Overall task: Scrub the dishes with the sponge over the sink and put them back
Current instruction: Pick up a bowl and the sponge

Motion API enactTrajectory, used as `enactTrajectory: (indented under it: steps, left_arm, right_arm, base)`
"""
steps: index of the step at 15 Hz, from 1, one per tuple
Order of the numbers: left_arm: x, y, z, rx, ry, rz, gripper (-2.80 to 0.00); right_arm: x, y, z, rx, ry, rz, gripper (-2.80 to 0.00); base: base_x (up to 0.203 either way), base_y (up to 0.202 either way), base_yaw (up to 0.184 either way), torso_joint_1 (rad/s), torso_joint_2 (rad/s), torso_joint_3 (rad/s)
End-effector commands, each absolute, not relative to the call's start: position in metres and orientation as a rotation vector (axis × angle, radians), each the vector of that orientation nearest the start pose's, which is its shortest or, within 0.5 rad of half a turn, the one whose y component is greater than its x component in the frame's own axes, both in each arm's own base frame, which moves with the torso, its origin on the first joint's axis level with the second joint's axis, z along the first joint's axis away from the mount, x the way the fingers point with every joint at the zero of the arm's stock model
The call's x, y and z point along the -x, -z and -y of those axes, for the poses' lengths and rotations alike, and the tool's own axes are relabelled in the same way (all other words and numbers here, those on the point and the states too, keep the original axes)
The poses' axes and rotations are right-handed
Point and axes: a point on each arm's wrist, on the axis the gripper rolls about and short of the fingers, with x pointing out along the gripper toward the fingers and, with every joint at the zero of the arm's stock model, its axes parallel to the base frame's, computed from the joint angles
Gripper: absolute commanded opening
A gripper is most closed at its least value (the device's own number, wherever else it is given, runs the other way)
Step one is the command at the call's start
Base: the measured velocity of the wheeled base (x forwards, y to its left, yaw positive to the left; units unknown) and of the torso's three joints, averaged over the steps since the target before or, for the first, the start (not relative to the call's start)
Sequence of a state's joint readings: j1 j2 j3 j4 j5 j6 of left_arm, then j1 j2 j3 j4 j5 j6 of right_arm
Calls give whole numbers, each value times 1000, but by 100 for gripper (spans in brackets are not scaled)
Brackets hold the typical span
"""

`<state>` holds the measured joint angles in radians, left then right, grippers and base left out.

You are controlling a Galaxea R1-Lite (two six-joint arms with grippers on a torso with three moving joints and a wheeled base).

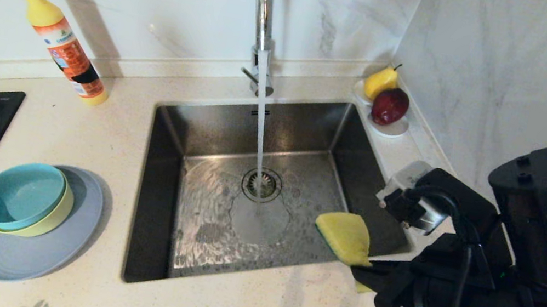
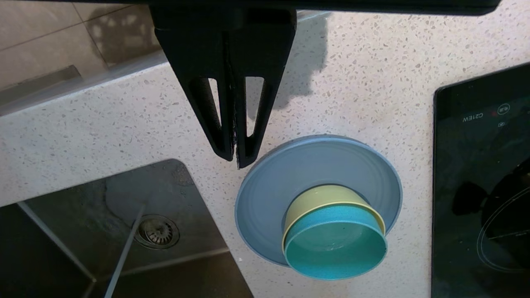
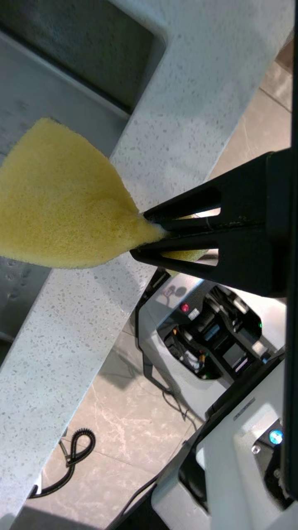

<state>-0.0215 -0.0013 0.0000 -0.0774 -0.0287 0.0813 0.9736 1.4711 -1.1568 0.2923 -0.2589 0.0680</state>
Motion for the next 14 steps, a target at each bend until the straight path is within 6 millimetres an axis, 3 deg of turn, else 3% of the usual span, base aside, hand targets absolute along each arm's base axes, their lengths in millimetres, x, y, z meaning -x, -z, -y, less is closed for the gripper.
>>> enactTrajectory:
  steps: [1, 9, 11, 14]
  left_arm:
    - [21, -74, 0, -83, 49, 48, -280]
    - [21, -76, -1, -40, -6, 41, -280]
    - [26, -108, -1, -69, -11, 101, -280]
    - [22, -183, -1, -80, -27, 147, -280]
  right_arm:
    - [-149, -248, -208, 284, -654, -575, -280]
    - [-158, -236, -219, 299, -637, -615, -280]
    - [-160, -238, -211, 292, -618, -613, -280]
    - [-159, -242, -207, 287, -617, -601, -280]
  base:
    - [0, 0, 0, 0, 0, 0]
    - [0, 0, 0, 0, 0, 0]
    - [0, 0, 0, 0, 0, 0]
    - [0, 0, 0, 0, 0, 0]
